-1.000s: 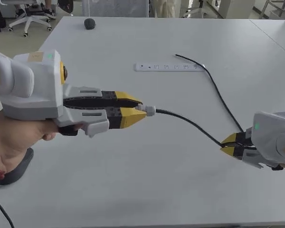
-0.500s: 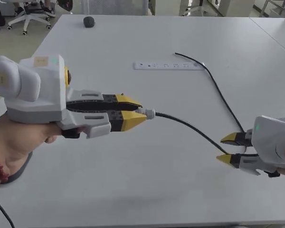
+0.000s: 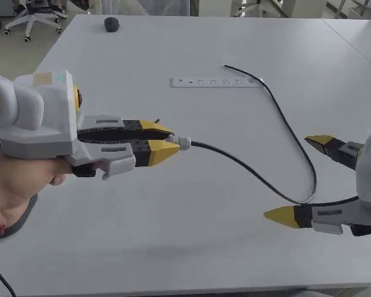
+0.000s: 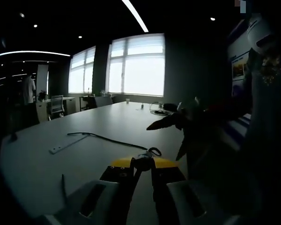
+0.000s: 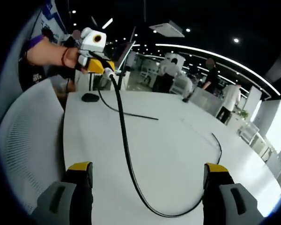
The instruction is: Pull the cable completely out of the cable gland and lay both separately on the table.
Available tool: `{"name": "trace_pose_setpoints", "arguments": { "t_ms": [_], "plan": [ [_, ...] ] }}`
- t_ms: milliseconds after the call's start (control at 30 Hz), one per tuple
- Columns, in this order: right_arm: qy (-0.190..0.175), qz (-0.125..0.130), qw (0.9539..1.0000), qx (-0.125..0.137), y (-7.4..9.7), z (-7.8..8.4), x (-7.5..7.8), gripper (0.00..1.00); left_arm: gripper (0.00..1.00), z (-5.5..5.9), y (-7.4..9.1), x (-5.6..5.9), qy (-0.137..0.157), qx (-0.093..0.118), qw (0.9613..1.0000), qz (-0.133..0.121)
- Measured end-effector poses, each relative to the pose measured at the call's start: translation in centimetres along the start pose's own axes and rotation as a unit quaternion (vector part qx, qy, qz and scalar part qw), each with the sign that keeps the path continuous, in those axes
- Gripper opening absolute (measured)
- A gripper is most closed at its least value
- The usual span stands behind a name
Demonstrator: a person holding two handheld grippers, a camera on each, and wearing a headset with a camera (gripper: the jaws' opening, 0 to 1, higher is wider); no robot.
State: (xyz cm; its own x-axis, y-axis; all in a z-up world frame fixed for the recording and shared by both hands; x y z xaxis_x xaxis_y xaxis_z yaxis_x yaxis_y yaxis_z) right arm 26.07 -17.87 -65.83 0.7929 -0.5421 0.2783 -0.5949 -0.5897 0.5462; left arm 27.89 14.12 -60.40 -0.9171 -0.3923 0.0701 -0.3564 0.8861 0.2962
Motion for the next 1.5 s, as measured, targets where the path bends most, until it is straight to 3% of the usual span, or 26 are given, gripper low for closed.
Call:
{"name": "trace_pose_setpoints", "arguments": {
  "t_ms": [167,467,633,733,900,967,1000,1233,1333,1500],
  "plan": [
    [-0.009,0.010,0.9998,0.015,1.5,-0.6,-0.4,1.00,0.15,0.0,0.0,-0.1,-0.001,0.002,1.0000,-0.003],
    [0.013,0.027,0.9991,0.029,3.7,-2.0,-1.4,0.99,0.15,-0.1,-0.1,-0.4,-0.003,0.002,1.0000,-0.007],
    [0.047,0.019,0.9985,0.019,4.2,-3.5,-1.9,0.76,0.15,0.0,-0.2,-0.3,-0.005,-0.001,1.0000,-0.007],
    [0.059,0.009,0.9977,0.031,3.9,-4.9,-2.3,0.68,0.15,-0.1,-0.4,-0.2,-0.006,-0.001,1.0000,-0.006],
    [0.118,-0.027,0.9914,0.049,2.4,-8.5,-3.1,0.32,0.15,-0.1,-0.7,0.3,-0.010,-0.004,0.9999,-0.002],
    [0.129,-0.023,0.9901,0.050,1.9,-9.2,-3.1,0.23,0.15,-0.1,-0.8,0.4,-0.011,-0.005,0.9999,-0.001],
    [0.134,-0.038,0.9888,0.053,1.4,-9.7,-3.3,0.20,0.15,-0.1,-0.8,0.6,-0.012,-0.005,0.9999,0.000],
    [0.169,-0.062,0.9827,0.044,-1.2,-11.6,-4.0,0.06,0.15,-0.2,-0.8,0.8,-0.019,-0.007,0.9998,-0.001],
    [0.166,-0.074,0.9824,0.045,-2.1,-12.3,-4.1,0.10,0.15,-0.2,-0.8,0.9,-0.022,-0.007,0.9997,-0.001],
    [0.198,-0.081,0.9762,0.036,-3.1,-13.2,-4.7,0.09,0.15,-0.3,-0.8,1.2,-0.028,-0.009,0.9996,0.002]
  ]
}}
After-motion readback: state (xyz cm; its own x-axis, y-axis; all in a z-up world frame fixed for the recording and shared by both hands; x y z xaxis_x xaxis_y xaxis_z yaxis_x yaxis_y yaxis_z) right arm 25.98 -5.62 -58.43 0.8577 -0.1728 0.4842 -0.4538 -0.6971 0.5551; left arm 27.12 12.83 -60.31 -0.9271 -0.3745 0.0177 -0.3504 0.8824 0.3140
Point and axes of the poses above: the centre of the closed fingertips' face, and the gripper's own axes: y roughly backward along the fingers, x roughly to its right, z roughly out of its underside, the point moved 10 cm from there along y, roughly backward along the fingers, and after that the axes turned 5 degrees about -x, right-handed, at the moved point
